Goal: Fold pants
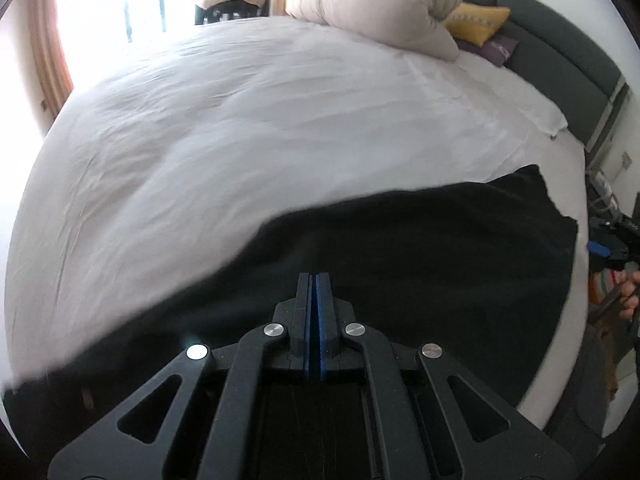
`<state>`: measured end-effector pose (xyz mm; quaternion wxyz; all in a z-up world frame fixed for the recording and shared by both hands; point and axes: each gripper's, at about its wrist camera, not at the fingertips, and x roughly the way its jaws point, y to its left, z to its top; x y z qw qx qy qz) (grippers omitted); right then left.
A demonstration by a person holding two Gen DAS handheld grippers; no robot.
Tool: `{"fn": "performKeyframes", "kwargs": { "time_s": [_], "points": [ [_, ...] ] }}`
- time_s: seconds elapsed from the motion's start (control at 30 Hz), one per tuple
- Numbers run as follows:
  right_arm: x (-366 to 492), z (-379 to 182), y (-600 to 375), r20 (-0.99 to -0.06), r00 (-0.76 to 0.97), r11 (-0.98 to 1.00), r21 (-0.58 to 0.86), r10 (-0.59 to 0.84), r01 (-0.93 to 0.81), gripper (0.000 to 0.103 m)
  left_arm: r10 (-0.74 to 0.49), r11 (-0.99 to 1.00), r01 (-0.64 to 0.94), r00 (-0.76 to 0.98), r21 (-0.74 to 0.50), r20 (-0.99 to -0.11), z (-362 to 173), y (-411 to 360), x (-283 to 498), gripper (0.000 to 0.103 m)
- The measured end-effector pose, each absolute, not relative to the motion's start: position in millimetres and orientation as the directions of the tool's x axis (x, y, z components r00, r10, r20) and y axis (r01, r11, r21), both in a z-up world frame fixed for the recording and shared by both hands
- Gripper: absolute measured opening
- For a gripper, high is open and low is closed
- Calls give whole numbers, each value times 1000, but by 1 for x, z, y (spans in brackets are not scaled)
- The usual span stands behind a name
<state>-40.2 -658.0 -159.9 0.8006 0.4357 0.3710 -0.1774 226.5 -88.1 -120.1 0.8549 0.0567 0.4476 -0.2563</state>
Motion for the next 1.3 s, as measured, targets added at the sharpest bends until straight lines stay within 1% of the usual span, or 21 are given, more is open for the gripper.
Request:
{"fn": "performKeyframes", "kwargs": {
  "time_s": [0.1,0.13,0.17,0.27,0.43,0.53,0.63,0.67,0.7,0.73,0.77,0.8,0.83,0.87,0.9,0.97,1.1,1.2,1.3],
  "points": [
    [-25,-180,-647,-747,659,501,605,87,619,77,-406,871,452,437,-193,-803,-135,-84,191,1],
    [-22,-186,-643,-757,647,474,604,90,641,77,-411,869,451,427,-205,-805,-132,-85,173,1],
    [-24,-188,-642,-750,656,448,617,85,647,79,-424,864,450,409,-225,-808,-137,-86,165,1],
    [-27,-192,-650,-699,712,373,678,63,633,79,-447,849,458,361,-262,-819,-149,-86,137,1],
    [-18,-197,-655,-664,738,306,731,119,609,79,-469,838,460,336,-292,-817,-155,-91,124,1],
    [-26,-197,-658,-624,772,232,774,121,589,79,-486,825,477,327,-302,-811,-155,-94,120,1],
    [-31,-199,-660,-582,804,179,809,119,559,75,-501,811,492,305,-317,-810,-157,-98,119,1],
    [-31,-200,-661,-577,808,169,814,119,556,69,-503,809,493,298,-320,-811,-158,-100,118,1],
    [-27,-202,-662,-575,809,162,816,122,555,57,-506,807,493,293,-326,-811,-159,-99,117,1],
    [-24,-205,-662,-572,810,157,819,133,552,50,-510,805,493,289,-331,-810,-158,-100,116,1],
    [-19,-208,-662,-566,809,153,823,156,547,35,-515,802,494,286,-336,-808,-158,-98,113,1],
    [-19,-210,-661,-568,806,153,823,168,547,27,-519,800,494,284,-340,-806,-156,-98,113,1],
    [-17,-212,-660,-570,804,154,821,171,549,23,-520,799,496,285,-341,-805,-155,-102,115,1],
    [-16,-214,-659,-566,808,150,824,165,547,16,-523,798,497,289,-342,-802,-153,-102,115,1],
    [-16,-215,-658,-559,813,141,828,159,542,13,-525,797,496,290,-344,-800,-151,-103,115,1],
    [-19,-215,-656,-547,825,126,836,139,533,11,-533,798,488,295,-354,-793,-147,-102,117,1],
    [-15,-203,-648,-567,818,182,818,93,546,9,-523,819,448,323,-360,-789,-140,-94,123,1],
    [-9,-185,-640,-585,810,257,791,50,556,8,-524,832,396,334,-388,-784,-137,-78,130,2],
    [6,-156,-622,-600,800,375,744,11,553,7,-525,841,358,362,-405,-770,-133,-65,134,2]
  ]
}}
